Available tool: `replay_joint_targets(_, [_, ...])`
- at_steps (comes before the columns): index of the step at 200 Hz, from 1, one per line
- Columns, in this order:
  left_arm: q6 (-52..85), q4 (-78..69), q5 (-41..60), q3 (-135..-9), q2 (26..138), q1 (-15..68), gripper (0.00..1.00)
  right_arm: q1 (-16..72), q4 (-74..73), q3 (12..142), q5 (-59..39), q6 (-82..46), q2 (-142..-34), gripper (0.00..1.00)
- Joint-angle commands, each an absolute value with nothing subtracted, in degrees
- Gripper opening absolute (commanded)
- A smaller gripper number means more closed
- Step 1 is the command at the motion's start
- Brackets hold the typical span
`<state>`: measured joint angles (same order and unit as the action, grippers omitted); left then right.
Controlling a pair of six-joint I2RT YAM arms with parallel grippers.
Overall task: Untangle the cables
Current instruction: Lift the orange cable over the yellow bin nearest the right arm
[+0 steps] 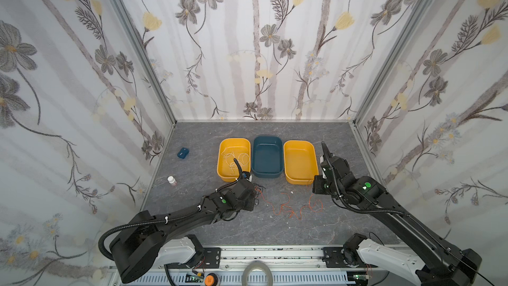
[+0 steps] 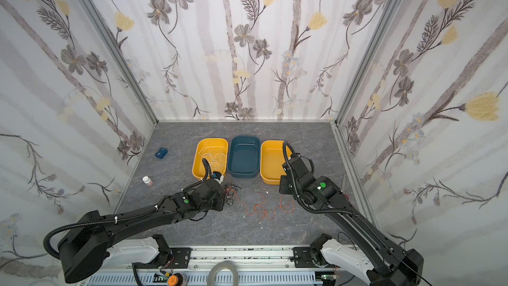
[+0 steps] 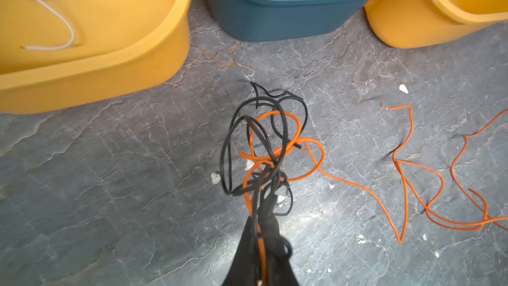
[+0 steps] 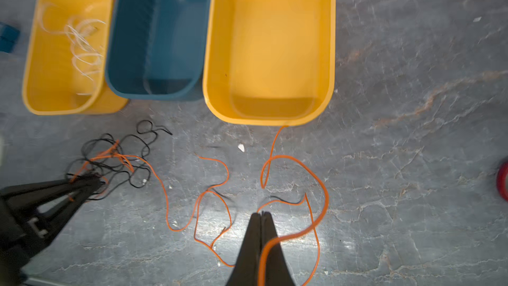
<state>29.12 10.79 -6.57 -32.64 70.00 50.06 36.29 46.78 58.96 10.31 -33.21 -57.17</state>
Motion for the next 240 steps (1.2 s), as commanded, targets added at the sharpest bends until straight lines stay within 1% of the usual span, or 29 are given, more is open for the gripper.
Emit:
replay_joint_targets(1, [31.1,11.2,-7.9,-31.8,69.4,49.9,0.08,36.1,49.0,65.9,11.3,-28.1,-58.3,0.00])
replay_joint_targets(43, [31.7,9.7,-7.0,-30.4,68.7,49.7,0.08,35.5,51.4,82.9,11.0,-21.8,-64.0,0.00])
replay_joint_targets(119, [32.5,8.8,-6.9,-28.4,67.5,49.4,0.08,33.7,53.1,109.4,10.5,-13.7,-74.0,0.00])
replay_joint_targets(143, [32.4,8.7,-6.8,-28.1,67.1,49.3,0.08,31.7,53.4,115.0,8.3,-12.4,-77.3,0.00])
replay_joint_targets(174, [32.6,8.3,-6.2,-28.0,66.7,49.3,0.09,27.6,51.2,113.1,4.1,-12.4,-80.6,0.00])
replay_joint_targets(240, [33.4,8.3,-5.6,-27.6,65.8,49.3,0.09,20.6,41.0,95.2,-5.0,-17.3,-87.5,0.00])
